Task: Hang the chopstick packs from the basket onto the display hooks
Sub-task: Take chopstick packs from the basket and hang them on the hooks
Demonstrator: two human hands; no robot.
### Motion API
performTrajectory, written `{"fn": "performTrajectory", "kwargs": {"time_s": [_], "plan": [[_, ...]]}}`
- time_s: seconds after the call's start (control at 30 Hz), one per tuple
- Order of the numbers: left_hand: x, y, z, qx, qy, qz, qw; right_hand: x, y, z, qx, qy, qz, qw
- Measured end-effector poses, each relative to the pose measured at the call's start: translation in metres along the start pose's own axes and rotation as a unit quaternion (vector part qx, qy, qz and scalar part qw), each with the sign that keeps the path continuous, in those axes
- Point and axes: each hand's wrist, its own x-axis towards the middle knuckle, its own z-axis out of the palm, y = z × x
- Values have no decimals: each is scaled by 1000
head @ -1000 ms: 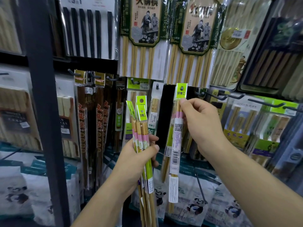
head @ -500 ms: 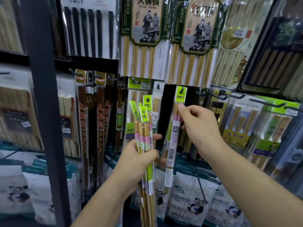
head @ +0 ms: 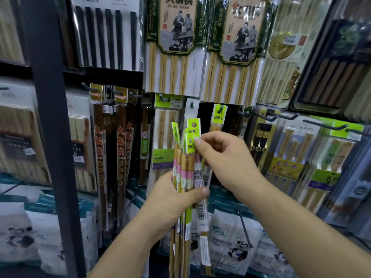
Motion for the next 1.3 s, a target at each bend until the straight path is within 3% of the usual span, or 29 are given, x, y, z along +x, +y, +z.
{"fn": "performTrajectory", "kwargs": {"time_s": [0.13, 0.37, 0.6, 0.87, 1.1, 1.3], "plan": [[0, -2, -1, -2, -13, -5, 1000, 2, 1, -4, -6, 17, 16, 1000], [5, -4, -7, -42, 38, -3, 998, 16, -10, -19, 60, 108, -14, 992], [6, -8, -6, -78, 38, -9, 996, 26, -10, -21, 75, 137, 47, 987], [4, -4, -6, -129, 8, -38, 991, 31, -4, -20, 78, 132, 55, 987], [1, -1, -5, -120, 29, -33, 992, 26, 8, -20, -24, 139, 38, 989], [-1, 3, -3, -122, 54, -22, 991, 14, 17, -20, -34, 158, 58, 985]]}}
